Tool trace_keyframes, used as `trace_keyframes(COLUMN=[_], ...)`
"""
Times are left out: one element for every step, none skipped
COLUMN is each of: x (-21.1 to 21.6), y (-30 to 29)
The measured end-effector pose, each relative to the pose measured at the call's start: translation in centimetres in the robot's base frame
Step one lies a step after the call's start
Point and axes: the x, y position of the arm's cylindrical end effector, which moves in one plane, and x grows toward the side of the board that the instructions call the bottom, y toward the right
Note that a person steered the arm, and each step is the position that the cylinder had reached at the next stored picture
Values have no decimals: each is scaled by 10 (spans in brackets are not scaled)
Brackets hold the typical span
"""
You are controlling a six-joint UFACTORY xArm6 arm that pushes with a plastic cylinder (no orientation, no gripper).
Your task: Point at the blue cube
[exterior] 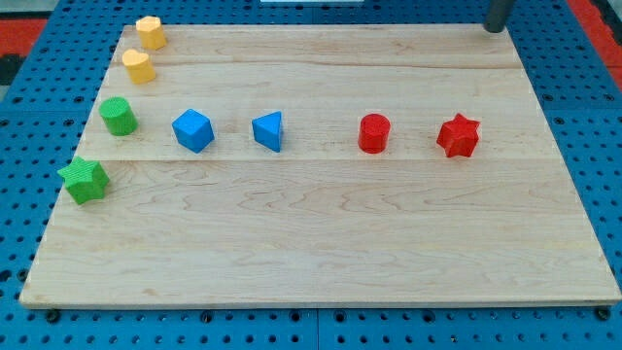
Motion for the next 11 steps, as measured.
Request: trace_keyframes(x=[-7,-7,-6,39,90,91,129,160,159,154,156], y=[-23,-23,-23,-22,-44,-89,-112,-192,-309,-381,-415])
